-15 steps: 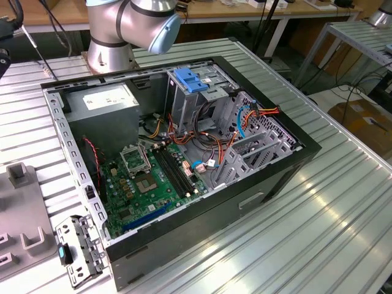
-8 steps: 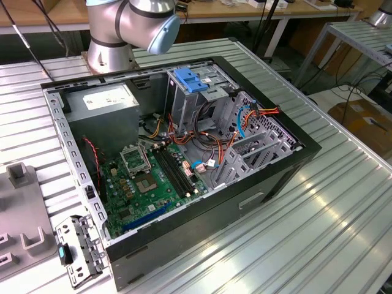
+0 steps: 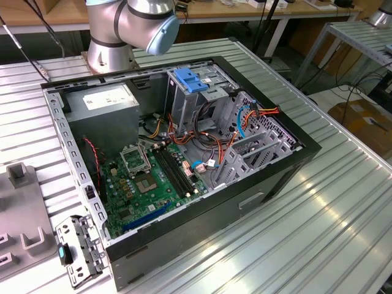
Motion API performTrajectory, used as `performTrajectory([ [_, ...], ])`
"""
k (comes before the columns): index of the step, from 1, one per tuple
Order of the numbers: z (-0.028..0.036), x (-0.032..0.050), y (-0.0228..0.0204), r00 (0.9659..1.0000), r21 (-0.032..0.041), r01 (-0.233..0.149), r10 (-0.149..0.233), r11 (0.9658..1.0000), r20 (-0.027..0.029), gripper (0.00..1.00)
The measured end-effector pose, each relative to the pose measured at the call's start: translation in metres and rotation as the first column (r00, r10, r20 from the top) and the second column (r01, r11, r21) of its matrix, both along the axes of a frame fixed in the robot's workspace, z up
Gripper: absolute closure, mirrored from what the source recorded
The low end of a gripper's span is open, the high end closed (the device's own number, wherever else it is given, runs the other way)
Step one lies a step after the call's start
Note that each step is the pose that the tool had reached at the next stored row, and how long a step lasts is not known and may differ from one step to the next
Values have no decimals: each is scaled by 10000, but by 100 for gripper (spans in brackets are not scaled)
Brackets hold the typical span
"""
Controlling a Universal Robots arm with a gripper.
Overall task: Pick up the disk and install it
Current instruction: 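Reach for the disk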
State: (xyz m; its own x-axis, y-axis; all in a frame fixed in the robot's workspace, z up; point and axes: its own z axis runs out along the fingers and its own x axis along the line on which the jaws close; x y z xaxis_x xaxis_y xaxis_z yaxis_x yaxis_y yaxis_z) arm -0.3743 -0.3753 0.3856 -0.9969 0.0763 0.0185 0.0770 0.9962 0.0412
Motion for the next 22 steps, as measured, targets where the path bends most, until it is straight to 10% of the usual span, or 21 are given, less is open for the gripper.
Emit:
performTrajectory([
  [4, -8, -203, 88, 10000, 0, 0, 0, 10000, 0, 89],
  [17, -45, -884, 94, 10000, 1, 0, 0, 10000, 0, 89],
  [22, -46, -936, 93, 10000, 1, -2, 2, 10000, -2, 89],
])
